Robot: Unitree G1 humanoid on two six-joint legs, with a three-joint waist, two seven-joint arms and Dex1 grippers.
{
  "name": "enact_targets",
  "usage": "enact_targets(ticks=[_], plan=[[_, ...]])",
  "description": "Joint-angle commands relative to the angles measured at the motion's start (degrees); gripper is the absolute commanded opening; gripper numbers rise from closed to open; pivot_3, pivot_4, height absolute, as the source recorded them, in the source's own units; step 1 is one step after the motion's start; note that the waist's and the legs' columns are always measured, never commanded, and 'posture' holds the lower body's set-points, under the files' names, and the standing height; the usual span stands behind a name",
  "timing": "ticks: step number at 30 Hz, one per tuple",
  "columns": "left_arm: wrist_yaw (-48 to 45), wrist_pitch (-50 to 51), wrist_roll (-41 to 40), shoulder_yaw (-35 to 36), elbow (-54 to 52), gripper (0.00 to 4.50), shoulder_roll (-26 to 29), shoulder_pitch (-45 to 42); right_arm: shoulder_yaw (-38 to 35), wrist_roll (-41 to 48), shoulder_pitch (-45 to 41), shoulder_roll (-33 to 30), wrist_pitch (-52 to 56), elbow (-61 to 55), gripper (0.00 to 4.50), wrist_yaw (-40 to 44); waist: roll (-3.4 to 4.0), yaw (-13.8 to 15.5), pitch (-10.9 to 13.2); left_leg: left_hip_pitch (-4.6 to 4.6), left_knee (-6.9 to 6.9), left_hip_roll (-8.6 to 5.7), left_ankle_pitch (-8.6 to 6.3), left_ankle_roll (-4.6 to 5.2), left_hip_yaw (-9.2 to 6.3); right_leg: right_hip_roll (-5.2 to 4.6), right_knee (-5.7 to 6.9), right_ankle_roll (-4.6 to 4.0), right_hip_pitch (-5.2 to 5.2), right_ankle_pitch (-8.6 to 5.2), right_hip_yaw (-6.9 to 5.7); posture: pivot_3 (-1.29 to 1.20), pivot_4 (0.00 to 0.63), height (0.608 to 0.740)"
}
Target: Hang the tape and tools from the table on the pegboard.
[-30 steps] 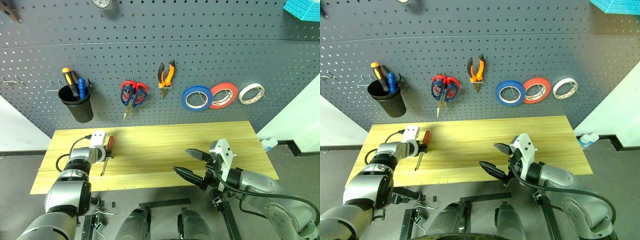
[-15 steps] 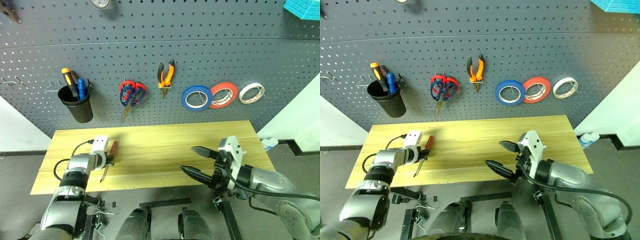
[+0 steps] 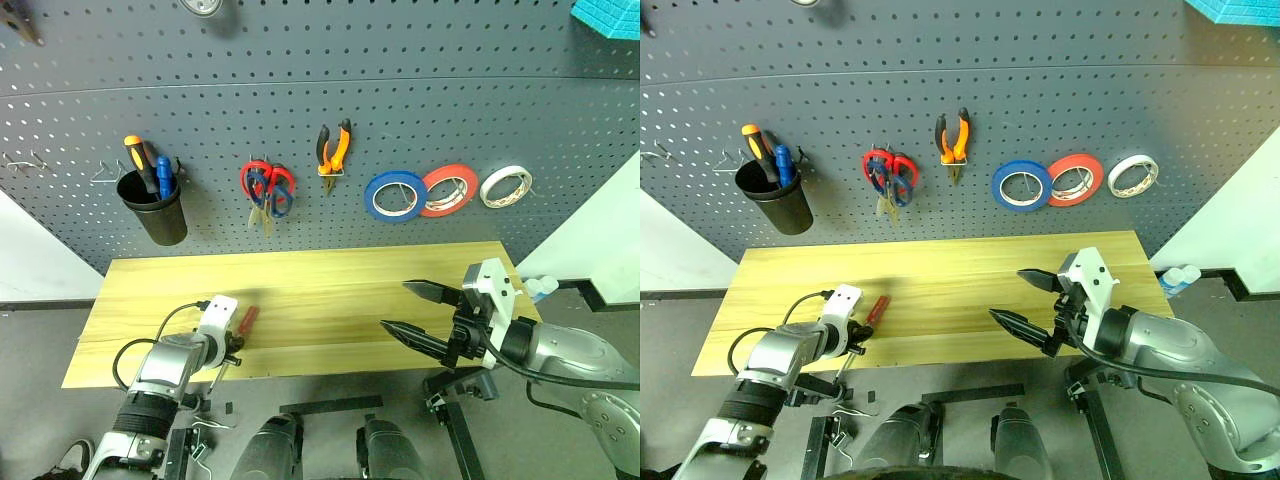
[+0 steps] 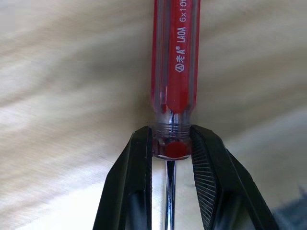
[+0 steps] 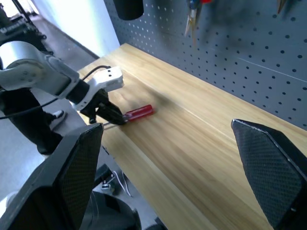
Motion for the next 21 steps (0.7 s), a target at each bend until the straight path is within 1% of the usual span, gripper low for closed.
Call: enact_targets(ticks=[1,5,11,14,16,18,21], plan=[[-0.29,2.31,-0.99,-0.34,-6.56,0.8,0.77,0.0,-1.23,0.54,-0.55,-0.33,-1.03,-0.85,4.5,0.77,0.0,0.15,0.0,-0.01,0.0,0.0,0.0,0.0,0.0,0.0,0.0,0.0,-0.01,0.0,-0.01,-0.03,0.134,0.74],[-1.04,4.6,-2.26,-0.81,-11.06,0.8,0.68,-0.79,-0.47,-0.14,-0.84,-0.11,-1.25,-0.28,4.5,1.06,0.0,0.24,0.0,-0.02,0.0,0.0,0.0,0.0,0.0,0.0,-0.03,0.0,0.0,0.0,-0.02,-0.02,0.132,0.74],[-3.6,7.11,-5.04,-2.59,-19.18,0.8,1.95,-1.75,0.09,-0.61,-1.42,-0.1,-1.33,0.36,4.5,1.65,0.0,0.33,0.0,-0.03,0.0,0.0,0.0,0.0,0.01,0.02,-0.04,0.0,0.02,0.0,-0.02,-0.02,0.13,0.74],[-5.47,8.91,-8.52,-2.0,-22.95,0.8,1.49,-1.86,0.32,-0.84,-1.92,-0.12,-1.41,0.79,4.5,2.09,0.0,0.54,0.0,-0.03,0.0,0.0,0.0,0.0,0.02,0.02,-0.04,0.0,0.02,0.0,-0.02,-0.01,0.127,0.74],[-6.9,8.88,-10.54,-2.03,-25.94,0.8,1.88,-1.66,0.38,-0.97,-2.33,-0.25,-1.47,1.25,4.5,2.52,0.0,0.87,0.0,-0.03,0.0,0.0,0.0,0.0,0.02,0.02,-0.04,0.0,0.02,0.0,-0.02,-0.01,0.126,0.74],[-7.33,8.19,-10.64,-3.02,-28.26,0.8,3.38,-1.38,0.38,-1.17,-2.75,-0.37,-1.57,1.79,4.5,2.89,0.0,1.14,0.0,-0.03,0.0,0.0,0.0,0.0,0.02,0.02,-0.04,0.0,0.02,0.0,-0.02,-0.01,0.126,0.74],[-7.8,4.46,-9.84,-4.3,-31.17,0.8,5.91,-0.09,0.44,-1.78,-3.31,-0.35,-1.9,2.5,4.5,3.33,0.0,1.15,0.0,-0.04,-0.01,0.0,0.0,0.0,0.03,0.03,-0.04,0.0,0.03,0.0,-0.02,0.0,0.123,0.74]])
